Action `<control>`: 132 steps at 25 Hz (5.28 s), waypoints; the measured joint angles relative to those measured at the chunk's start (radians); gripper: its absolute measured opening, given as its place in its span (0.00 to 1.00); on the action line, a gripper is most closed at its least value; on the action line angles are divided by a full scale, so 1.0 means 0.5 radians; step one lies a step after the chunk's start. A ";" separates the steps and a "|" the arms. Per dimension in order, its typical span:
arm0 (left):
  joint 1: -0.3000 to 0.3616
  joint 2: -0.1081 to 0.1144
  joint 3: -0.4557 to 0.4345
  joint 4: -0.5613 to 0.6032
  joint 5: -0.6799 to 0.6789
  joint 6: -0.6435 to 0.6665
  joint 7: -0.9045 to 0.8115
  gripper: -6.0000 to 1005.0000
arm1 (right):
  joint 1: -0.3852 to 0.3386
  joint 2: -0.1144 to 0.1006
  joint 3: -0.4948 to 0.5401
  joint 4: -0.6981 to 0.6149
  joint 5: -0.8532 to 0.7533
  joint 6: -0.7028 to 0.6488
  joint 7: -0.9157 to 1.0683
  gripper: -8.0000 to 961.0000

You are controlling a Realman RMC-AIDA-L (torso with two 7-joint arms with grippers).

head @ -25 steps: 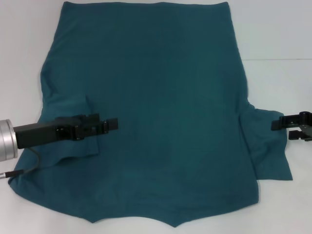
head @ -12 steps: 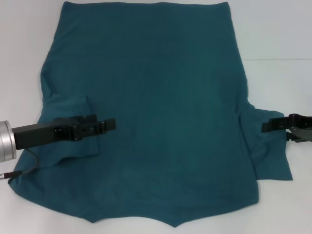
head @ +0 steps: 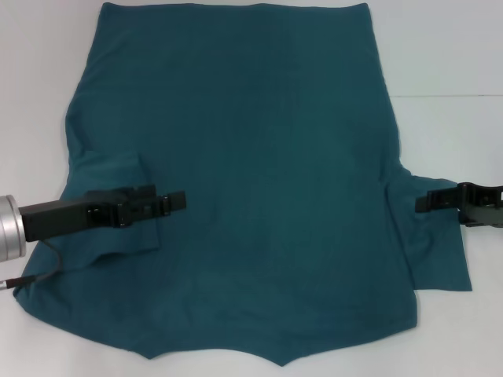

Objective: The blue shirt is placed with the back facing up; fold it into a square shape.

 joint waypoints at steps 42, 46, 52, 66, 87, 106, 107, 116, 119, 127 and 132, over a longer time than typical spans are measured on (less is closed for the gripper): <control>0.054 0.000 -0.104 0.005 -0.025 0.025 -0.062 0.90 | 0.227 -0.080 -0.108 -0.171 -0.511 0.043 0.211 0.04; 0.054 -0.003 -0.104 0.004 -0.025 0.026 -0.078 0.90 | 0.231 -0.082 -0.098 -0.200 -0.526 0.045 0.248 0.04; 0.053 -0.008 -0.104 0.008 -0.025 0.017 -0.082 0.90 | 0.262 -0.079 -0.071 -0.212 -0.502 0.026 0.265 0.05; 0.052 -0.018 -0.104 0.013 -0.049 0.004 -0.086 0.90 | 0.457 0.005 -0.291 -0.193 -0.527 -0.165 0.275 0.06; 0.052 -0.018 -0.104 0.015 -0.067 -0.009 -0.109 0.90 | 0.406 -0.029 -0.260 -0.377 -0.655 -0.128 0.386 0.08; 0.057 -0.022 -0.104 0.016 -0.068 -0.068 -0.132 0.90 | 0.548 0.032 -0.337 -0.261 -0.665 -0.104 0.397 0.09; 0.055 -0.021 -0.105 0.016 -0.068 -0.075 -0.132 0.90 | 0.565 0.048 -0.346 -0.259 -0.664 -0.106 0.391 0.09; 0.049 -0.018 -0.104 0.013 -0.068 -0.119 -0.132 0.90 | 0.715 0.123 -0.386 -0.242 -0.657 -0.136 0.384 0.10; 0.049 -0.018 -0.104 0.013 -0.068 -0.127 -0.132 0.90 | 0.750 0.137 -0.392 -0.218 -0.665 -0.131 0.406 0.11; 0.046 -0.018 -0.104 0.016 -0.068 -0.143 -0.132 0.90 | 0.775 0.141 -0.398 -0.142 -0.677 -0.103 0.482 0.11; 0.048 -0.021 -0.104 0.010 -0.068 -0.152 -0.126 0.90 | 0.768 0.136 -0.380 -0.135 -0.664 -0.113 0.543 0.12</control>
